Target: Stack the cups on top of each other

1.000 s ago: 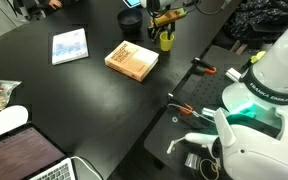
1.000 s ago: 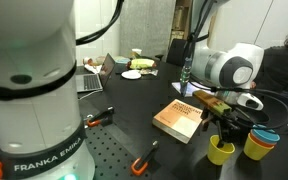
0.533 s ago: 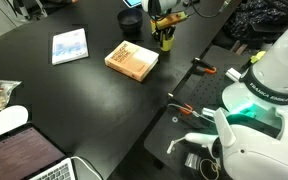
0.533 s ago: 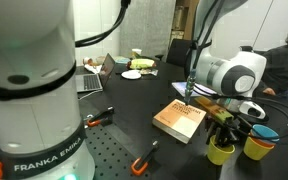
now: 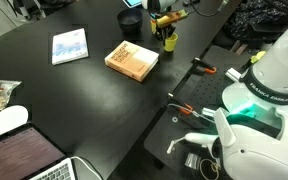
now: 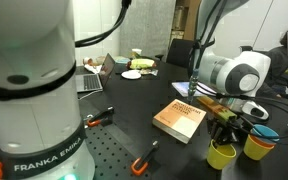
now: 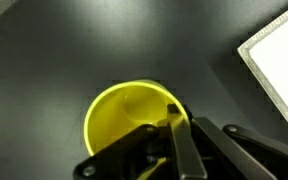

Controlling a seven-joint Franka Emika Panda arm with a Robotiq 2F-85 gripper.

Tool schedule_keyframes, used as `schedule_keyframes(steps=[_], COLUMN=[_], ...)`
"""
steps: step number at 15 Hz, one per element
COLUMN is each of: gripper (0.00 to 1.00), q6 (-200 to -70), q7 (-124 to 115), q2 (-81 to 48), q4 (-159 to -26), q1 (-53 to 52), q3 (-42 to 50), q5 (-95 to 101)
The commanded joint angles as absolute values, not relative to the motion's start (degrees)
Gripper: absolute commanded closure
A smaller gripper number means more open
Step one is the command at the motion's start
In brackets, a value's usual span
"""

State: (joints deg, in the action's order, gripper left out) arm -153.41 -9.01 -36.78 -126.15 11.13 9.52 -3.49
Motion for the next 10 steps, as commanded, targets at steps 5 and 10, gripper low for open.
schedule_keyframes(steps=[5,10], gripper=[0.99,0.99], q6=[-140.8,-134.9], q7=[-9.5,-9.9], q2=[-31.2,-31.7], q4=[-122.3,-114.8], q1=[10.0,10.5], q3=[12.1,14.6], q5=[-2.1,1.3])
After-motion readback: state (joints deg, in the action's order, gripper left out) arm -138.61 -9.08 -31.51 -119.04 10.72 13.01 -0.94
